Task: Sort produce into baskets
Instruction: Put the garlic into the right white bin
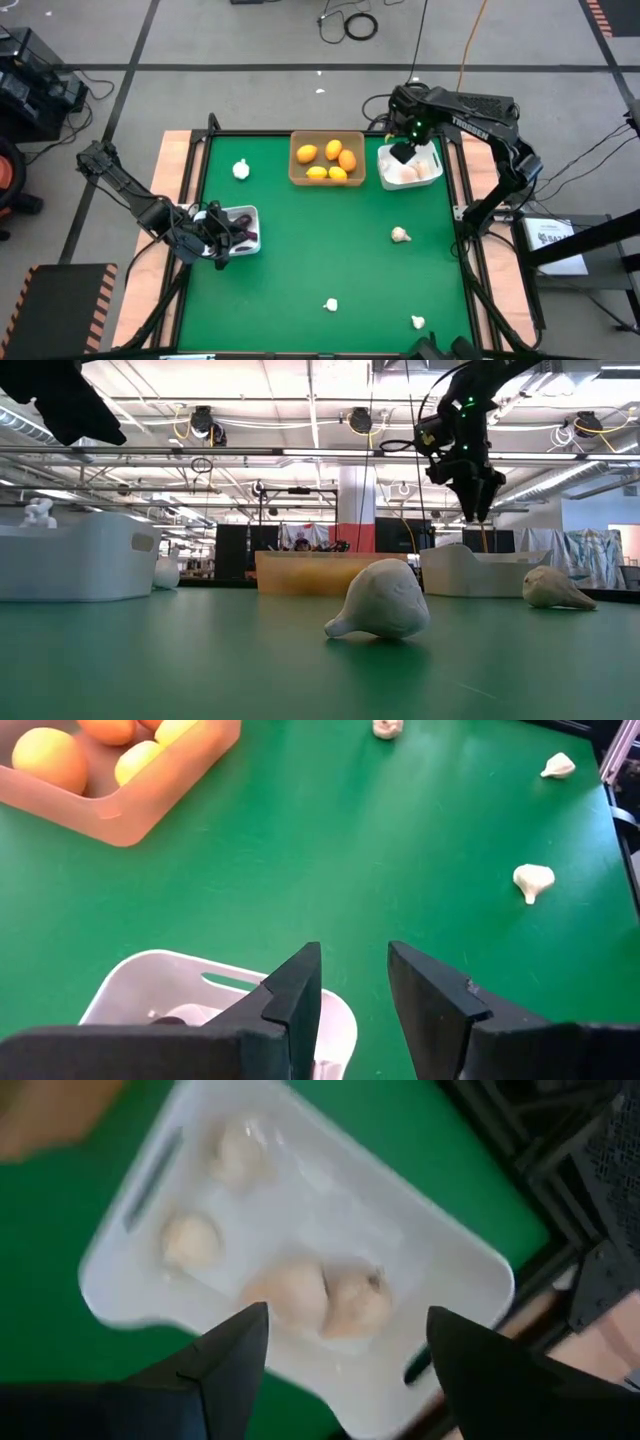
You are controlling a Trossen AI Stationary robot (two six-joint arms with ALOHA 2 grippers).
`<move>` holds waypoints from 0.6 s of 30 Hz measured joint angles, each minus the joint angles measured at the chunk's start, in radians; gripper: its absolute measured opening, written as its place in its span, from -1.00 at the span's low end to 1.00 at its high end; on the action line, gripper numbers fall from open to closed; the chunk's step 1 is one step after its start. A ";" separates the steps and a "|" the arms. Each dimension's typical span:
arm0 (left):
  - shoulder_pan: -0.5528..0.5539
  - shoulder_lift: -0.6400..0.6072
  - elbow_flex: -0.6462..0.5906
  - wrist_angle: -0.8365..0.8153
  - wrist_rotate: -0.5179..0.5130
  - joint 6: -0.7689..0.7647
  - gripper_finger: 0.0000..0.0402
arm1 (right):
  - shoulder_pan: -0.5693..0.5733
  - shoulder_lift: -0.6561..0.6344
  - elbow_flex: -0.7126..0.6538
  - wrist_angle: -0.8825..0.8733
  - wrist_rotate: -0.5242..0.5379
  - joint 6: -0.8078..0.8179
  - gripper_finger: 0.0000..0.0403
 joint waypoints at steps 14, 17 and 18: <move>0.045 -0.035 0.000 -0.063 -0.006 -0.078 -0.38 | 0.195 0.032 0.001 0.661 -0.108 0.136 0.30; 0.082 -0.076 0.000 -0.140 -0.040 -0.161 -0.38 | 0.253 0.091 0.001 0.807 -0.148 0.180 0.30; 0.092 -0.093 0.000 -0.174 -0.058 -0.193 -0.38 | 0.270 0.118 0.001 0.857 -0.159 0.201 0.30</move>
